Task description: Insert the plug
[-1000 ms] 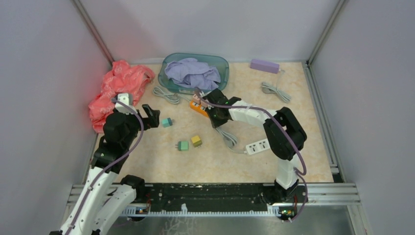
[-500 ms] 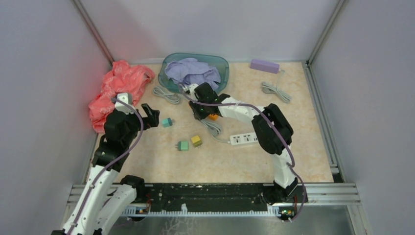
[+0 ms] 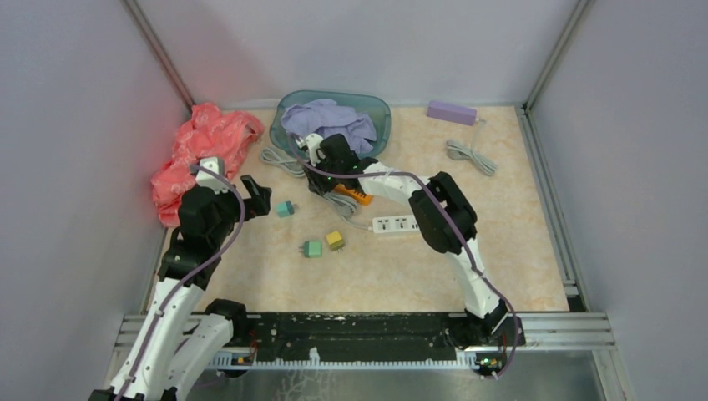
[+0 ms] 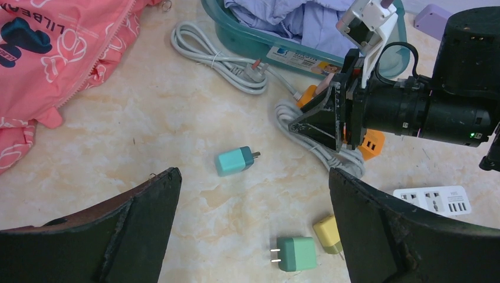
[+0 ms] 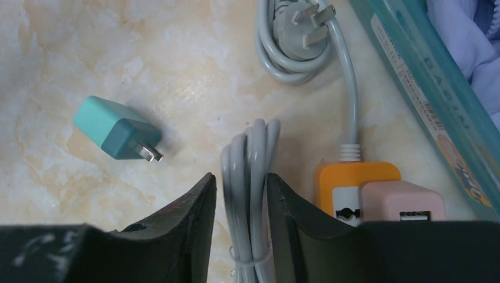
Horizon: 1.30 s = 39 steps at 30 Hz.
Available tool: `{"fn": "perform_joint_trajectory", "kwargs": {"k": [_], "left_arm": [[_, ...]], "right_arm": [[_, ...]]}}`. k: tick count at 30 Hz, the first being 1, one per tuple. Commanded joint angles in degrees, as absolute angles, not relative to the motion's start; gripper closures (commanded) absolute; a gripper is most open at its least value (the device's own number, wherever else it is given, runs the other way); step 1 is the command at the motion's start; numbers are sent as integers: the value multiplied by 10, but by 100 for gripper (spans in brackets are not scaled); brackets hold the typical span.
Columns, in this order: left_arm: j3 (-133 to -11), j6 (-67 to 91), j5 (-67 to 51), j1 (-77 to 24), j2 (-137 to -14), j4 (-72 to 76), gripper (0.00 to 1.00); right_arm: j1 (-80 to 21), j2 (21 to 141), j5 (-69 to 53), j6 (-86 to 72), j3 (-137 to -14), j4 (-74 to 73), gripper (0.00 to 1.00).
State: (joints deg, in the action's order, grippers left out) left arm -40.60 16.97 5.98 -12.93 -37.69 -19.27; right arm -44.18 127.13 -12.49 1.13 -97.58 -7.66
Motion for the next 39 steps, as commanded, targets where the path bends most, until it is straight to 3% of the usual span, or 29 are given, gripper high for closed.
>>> {"fn": "perform_joint_trajectory", "kwargs": {"k": [1,5,8,18,27,39], "left_arm": [[-403,174,44,-122,-380,-179,0],[-402,174,41,-120,-382,-178,0],[-401,174,37,-119,-385,-177,0],[-399,173,28,-118,-390,-174,0],[-399,173,17,-117,-402,-172,0],[-399,174,-6,-116,-425,-169,0]], "right_arm": [[-450,1251,-150,21,-1004,-42,59],[-449,1182,-149,27,-948,-54,42],[-447,1124,-135,35,-886,-77,36],[-375,906,-49,1,-679,-167,27],[-289,778,2,-68,-548,-233,20],[-208,748,-55,-110,-437,-193,16]]}}
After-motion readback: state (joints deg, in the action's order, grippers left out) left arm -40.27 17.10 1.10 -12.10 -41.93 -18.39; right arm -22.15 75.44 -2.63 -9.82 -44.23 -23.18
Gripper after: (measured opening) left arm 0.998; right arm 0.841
